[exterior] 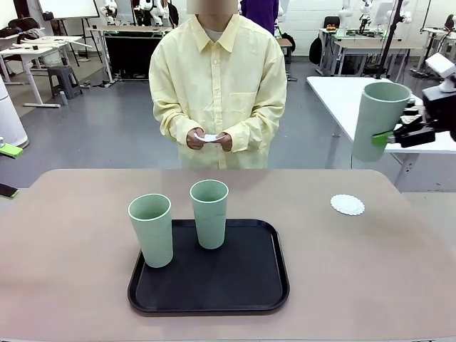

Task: Place coasters on the table and set cups on them.
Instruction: Pick up one Reusable plastic cup and place it on a coaster set by the human.

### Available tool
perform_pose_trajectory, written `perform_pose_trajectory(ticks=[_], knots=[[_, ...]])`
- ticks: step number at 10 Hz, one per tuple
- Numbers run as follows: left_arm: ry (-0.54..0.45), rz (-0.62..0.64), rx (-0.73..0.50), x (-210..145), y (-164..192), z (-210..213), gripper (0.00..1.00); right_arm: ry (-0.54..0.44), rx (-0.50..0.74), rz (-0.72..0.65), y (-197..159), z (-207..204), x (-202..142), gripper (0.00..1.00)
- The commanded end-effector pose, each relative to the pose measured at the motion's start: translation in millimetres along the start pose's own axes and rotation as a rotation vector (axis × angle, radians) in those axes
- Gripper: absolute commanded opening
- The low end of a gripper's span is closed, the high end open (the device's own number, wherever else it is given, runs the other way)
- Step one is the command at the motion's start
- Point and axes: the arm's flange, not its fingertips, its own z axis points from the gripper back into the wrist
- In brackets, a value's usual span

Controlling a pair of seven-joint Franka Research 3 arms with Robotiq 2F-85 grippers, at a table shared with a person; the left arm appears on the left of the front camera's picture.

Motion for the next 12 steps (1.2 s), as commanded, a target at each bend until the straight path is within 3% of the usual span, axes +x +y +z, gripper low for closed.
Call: perform_pose_trajectory(ticks=[1,3,4,9,12], knots=[[-0.006,-0.015,-0.017,0.2,-0.1,1.1,1.0,-0.055,-0.01,-0.085,-7.9,14.8,-2.2,0.84],[-0.006,-0.015,-0.017,0.2,-0.1,1.1,1.0,0.019,-0.106,-0.096,-6.8,6.9,-3.8,0.84],[-0.006,-0.015,-0.017,0.2,-0.1,1.1,1.0,-0.017,-0.031,-0.067,-5.9,22.5,-13.5,0.84],[-0.006,-0.015,-0.017,0.2,-0.1,1.1,1.0,-0.008,-0.042,-0.076,-6.7,21.5,-15.0,0.84],[-0.006,-0.015,-0.017,0.2,-0.1,1.1,1.0,-0.068,0.019,-0.061,-61.2,-2.7,-61.6,0.84]])
